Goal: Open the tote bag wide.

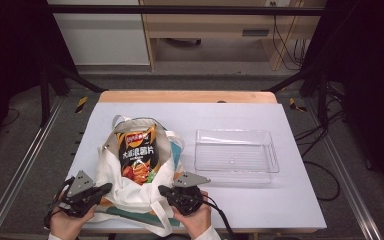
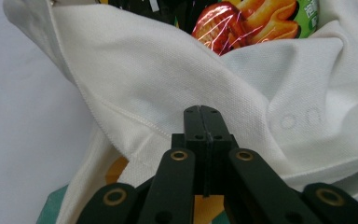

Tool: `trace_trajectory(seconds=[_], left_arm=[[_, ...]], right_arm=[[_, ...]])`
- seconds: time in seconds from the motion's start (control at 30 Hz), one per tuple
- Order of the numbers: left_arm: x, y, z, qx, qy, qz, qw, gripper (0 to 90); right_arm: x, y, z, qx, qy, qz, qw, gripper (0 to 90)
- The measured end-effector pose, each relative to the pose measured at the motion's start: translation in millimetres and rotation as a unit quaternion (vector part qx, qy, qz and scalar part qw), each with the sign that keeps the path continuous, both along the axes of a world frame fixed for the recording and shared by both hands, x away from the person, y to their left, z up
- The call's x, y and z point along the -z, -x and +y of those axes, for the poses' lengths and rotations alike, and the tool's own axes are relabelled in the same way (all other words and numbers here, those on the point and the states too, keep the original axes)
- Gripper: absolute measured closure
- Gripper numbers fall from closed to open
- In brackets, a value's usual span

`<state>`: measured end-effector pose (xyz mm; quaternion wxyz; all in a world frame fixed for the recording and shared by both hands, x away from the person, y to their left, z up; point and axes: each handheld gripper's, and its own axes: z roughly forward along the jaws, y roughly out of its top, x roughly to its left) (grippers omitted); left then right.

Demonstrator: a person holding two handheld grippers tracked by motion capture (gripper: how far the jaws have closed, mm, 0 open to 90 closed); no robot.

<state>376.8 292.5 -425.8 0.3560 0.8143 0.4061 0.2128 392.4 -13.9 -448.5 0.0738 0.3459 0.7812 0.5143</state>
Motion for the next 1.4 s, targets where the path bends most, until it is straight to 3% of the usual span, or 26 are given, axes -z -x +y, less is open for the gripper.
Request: trace_trajectory(seconds=[0.13, 0.17, 0.27, 0.43, 0.53, 0.57, 0.6, 0.63, 0.67, 0.7, 0.73, 0.8, 0.83, 0.87, 0.9, 0.93, 1.0, 1.03, 1.1, 1.13, 1.2, 1.23, 1.4], left_arm=[[5.8, 0.8, 0.9, -0.003, -0.007, 0.017, 0.9998, 90.0], [9.2, 1.5, 2.3, -0.005, -0.008, 0.029, 0.9995, 90.0], [15.6, 1.3, 4.1, -0.006, -0.002, 0.043, 0.9991, 90.0], [21.6, 2.1, 1.9, -0.006, -0.012, 0.044, 0.9989, 90.0], [22.0, 2.1, 3.2, -0.003, -0.006, 0.042, 0.9991, 90.0], [20.0, 0.8, 6.3, 0.006, 0.008, 0.039, 0.9992, 90.0], [20.0, 0.8, 6.3, 0.006, 0.008, 0.039, 0.9992, 90.0], [17.5, 0.6, 8.2, 0.003, 0.027, 0.037, 0.9989, 90.0], [13.8, 0.4, 10.9, 0.005, 0.051, 0.029, 0.9983, 90.0], [2.0, -1.1, 15.6, -0.003, 0.068, 0.003, 0.9977, 90.0], [2.0, -1.1, 15.6, -0.003, 0.068, 0.003, 0.9977, 90.0], [-12.6, -7.4, 18.8, -0.005, 0.079, -0.031, 0.9964, 90.0], [-25.8, -18.5, 18.5, -0.013, 0.074, -0.062, 0.9952, 90.0], [-31.0, -25.2, 17.2, -0.013, 0.07, -0.072, 0.9949, 90.0], [-34.5, -31.7, 14.4, -0.019, 0.052, -0.086, 0.9948, 90.0], [-34.5, -31.7, 14.4, -0.019, 0.052, -0.086, 0.9948, 90.0], [-35.4, -45.2, 10.4, -0.032, 0.015, -0.1, 0.9944, 90.0], [-33.3, -51.2, 10.0, -0.039, 0.003, -0.097, 0.9946, 90.0], [-24.7, -59.2, 11.9, -0.045, -0.002, -0.079, 0.9959, 90.0], [-14.4, -60.4, 14.7, -0.049, -0.008, -0.063, 0.9967, 90.0], [-9.6, -59.4, 16.4, -0.05, -0.009, -0.057, 0.9971, 90.0], [-1.0, -57.3, 20.8, -0.056, -0.012, -0.042, 0.9974, 90.0], [14.5, -55.3, 33.2, -0.064, -0.007, -0.01, 0.9979, 90.0]], right_arm=[[6.8, 0.7, -1.1, 0.005, 0.005, 0.009, 0.9999, 90.0], [8.7, 1.0, -1.4, 0.006, 0.007, 0.011, 0.9999, 90.0], [15.1, 2.5, -2.1, 0.01, 0.009, 0.022, 0.9997, 90.0], [25.9, 3.9, -4.2, 0.014, 0.018, 0.022, 0.9995, 90.0], [27.6, 4.6, -5.1, 0.015, 0.017, 0.02, 0.9996, 90.0], [28.3, 5.5, -4.6, 0.017, 0.02, 0.016, 0.9995, 90.0], [28.3, 5.5, -4.6, 0.017, 0.02, 0.016, 0.9995, 90.0], [29.1, 6.1, -4.0, 0.019, 0.025, 0.014, 0.9994, 90.0], [29.1, 6.1, -4.0, 0.019, 0.025, 0.014, 0.9994, 90.0], [30.7, 6.4, -4.3, 0.019, 0.026, 0.012, 0.9994, 90.0], [30.7, 6.4, -4.3, 0.019, 0.026, 0.012, 0.9994, 90.0], [32.3, 6.4, -4.8, 0.019, 0.023, 0.016, 0.9994, 90.0], [32.6, 6.9, -4.5, 0.019, 0.024, 0.014, 0.9994, 90.0], [32.4, 7.3, -4.4, 0.018, 0.026, 0.012, 0.9994, 90.0], [32.5, 7.6, -4.4, 0.018, 0.027, 0.01, 0.9994, 90.0], [32.5, 7.6, -4.4, 0.018, 0.027, 0.01, 0.9994, 90.0], [32.7, 8.0, -4.9, 0.018, 0.024, 0.01, 0.9995, 90.0], [32.6, 7.9, -5.6, 0.015, 0.024, 0.011, 0.9995, 90.0], [32.6, 8.4, -6.2, 0.015, 0.022, 0.009, 0.9996, 90.0], [32.3, 8.3, -6.5, 0.014, 0.019, 0.008, 0.9997, 90.0], [31.2, 8.1, -6.6, 0.014, 0.018, 0.01, 0.9997, 90.0], [30.8, 7.9, -6.6, 0.014, 0.018, 0.009, 0.9997, 90.0], [24.3, 6.8, -8.2, 0.01, 0.006, 0.006, 0.9999, 89.0]])
